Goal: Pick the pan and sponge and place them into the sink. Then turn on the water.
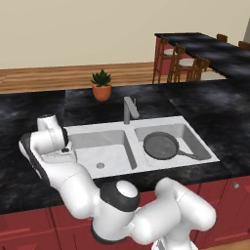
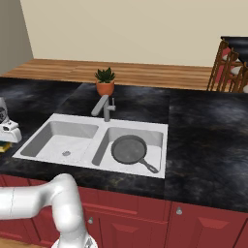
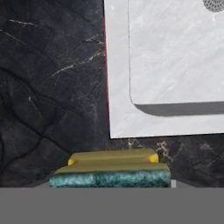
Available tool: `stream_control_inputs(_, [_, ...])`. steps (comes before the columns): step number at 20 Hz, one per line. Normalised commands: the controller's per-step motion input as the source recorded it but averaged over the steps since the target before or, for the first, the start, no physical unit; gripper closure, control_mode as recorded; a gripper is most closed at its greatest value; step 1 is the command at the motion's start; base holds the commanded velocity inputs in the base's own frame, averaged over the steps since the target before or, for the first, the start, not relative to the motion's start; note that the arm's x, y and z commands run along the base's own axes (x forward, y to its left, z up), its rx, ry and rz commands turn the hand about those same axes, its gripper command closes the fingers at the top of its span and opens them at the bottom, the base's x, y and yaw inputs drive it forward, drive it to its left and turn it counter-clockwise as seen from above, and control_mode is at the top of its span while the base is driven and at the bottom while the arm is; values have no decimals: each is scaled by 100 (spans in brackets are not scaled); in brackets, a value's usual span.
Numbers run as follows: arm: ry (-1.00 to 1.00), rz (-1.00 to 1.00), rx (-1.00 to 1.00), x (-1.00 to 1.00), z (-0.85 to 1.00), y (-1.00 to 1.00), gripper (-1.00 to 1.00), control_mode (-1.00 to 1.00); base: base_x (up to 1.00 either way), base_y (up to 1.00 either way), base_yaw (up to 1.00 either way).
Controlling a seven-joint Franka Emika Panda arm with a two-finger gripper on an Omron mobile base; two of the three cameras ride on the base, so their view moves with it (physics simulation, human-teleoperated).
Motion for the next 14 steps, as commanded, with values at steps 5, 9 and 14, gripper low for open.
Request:
stream_control_inputs(5, [0,0,1,-36,27,-55,100,-100,0,0,0])
stream_control_inputs(9, [-4,6,0,-36,29,-47,100,-100,0,0,0])
stream_control_inputs(14, [-7,10,0,-33,31,-39,100,-100,0,0,0])
